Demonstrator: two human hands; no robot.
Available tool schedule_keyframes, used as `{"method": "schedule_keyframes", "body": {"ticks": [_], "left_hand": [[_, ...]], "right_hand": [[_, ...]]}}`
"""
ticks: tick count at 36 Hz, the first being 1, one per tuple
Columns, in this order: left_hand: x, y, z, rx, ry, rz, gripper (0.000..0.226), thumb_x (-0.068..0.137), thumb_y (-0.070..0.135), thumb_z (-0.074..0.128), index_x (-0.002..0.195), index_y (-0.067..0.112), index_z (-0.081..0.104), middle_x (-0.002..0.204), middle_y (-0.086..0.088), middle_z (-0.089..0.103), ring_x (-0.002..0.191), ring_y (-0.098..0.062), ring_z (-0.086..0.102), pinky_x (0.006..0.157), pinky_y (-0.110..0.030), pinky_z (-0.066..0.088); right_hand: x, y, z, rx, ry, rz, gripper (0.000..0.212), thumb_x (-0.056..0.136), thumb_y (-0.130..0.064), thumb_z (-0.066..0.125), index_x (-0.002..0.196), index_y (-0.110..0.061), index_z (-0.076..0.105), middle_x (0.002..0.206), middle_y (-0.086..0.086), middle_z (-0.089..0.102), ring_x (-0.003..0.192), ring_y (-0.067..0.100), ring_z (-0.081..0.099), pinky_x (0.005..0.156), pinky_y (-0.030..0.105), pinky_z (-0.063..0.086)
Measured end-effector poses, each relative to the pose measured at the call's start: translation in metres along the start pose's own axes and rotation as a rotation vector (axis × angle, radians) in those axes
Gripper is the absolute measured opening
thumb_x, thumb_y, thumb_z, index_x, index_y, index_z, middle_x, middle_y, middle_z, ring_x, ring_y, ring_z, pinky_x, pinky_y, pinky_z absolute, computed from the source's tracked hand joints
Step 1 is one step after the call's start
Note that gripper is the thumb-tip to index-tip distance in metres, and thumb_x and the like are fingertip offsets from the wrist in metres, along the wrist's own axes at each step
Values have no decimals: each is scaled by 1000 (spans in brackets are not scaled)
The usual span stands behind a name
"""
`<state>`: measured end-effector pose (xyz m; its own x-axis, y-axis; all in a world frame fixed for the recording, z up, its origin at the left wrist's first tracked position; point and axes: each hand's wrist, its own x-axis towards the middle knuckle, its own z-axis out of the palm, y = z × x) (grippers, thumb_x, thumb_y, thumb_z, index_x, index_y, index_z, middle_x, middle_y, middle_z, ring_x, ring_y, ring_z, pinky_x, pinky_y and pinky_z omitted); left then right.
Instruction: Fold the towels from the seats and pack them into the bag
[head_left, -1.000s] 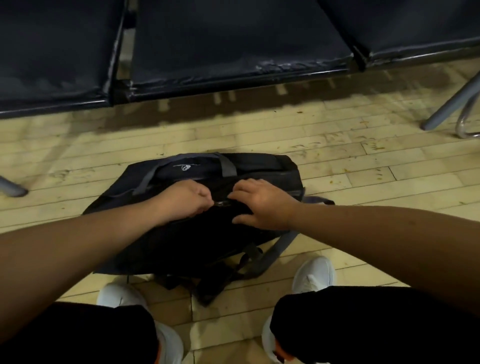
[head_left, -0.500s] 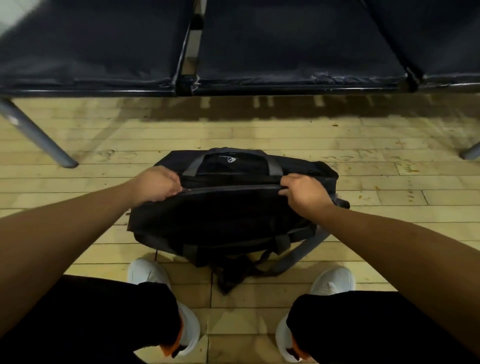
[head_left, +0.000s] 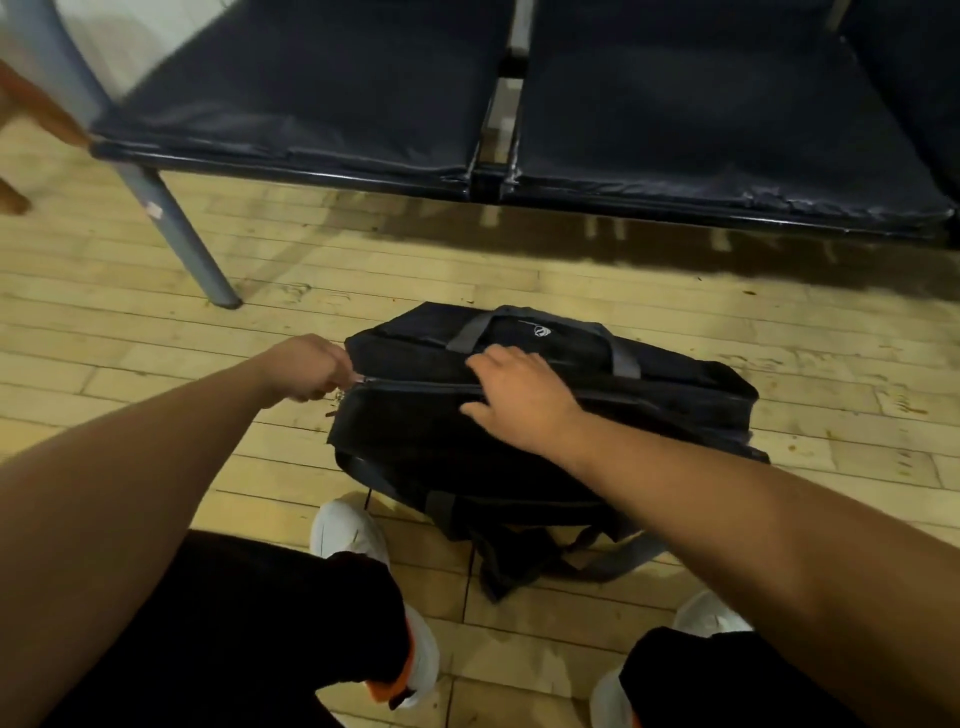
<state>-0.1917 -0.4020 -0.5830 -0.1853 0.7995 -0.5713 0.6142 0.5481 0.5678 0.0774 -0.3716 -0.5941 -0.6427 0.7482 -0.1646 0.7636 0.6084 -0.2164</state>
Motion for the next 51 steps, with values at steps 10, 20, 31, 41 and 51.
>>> {"method": "schedule_keyframes", "body": {"ticks": [10,20,31,41,51], "left_hand": [[8,-27,1,-166,-11,35,18,90,7,60,74,9,69,53,0,49,45,-12,40,45,-22,31],[55,-58,4,288,272,-61,27,97,27,59,102,4,71,90,-7,60,87,-24,58,71,-31,45],[83,-74,26,355,201,-247,36,98,34,59,102,-1,70,86,-11,65,77,-24,60,66,-32,51],[26,-7,-29,35,-115,-158,23,99,25,56,110,6,63,98,-9,69,71,-17,59,56,-24,43],[-38,146,-53,97,-144,286,20,98,28,58,106,15,70,92,-1,71,79,-12,64,74,-25,50]], "right_hand": [[49,-55,45,80,69,69,19,102,-23,52,112,-10,63,115,8,59,110,28,56,86,39,45],[49,-39,29,182,215,137,14,100,-19,56,88,-12,59,87,-7,47,82,16,49,64,29,31],[56,-41,47,166,177,173,18,102,-29,53,96,-13,61,100,0,59,94,21,57,72,31,33],[45,-9,-3,461,-164,292,31,87,-37,75,104,-13,67,104,5,67,100,23,63,85,32,50],[17,69,-150,464,-19,323,25,93,-36,68,98,-12,72,92,-2,68,92,18,63,74,29,45]]}}
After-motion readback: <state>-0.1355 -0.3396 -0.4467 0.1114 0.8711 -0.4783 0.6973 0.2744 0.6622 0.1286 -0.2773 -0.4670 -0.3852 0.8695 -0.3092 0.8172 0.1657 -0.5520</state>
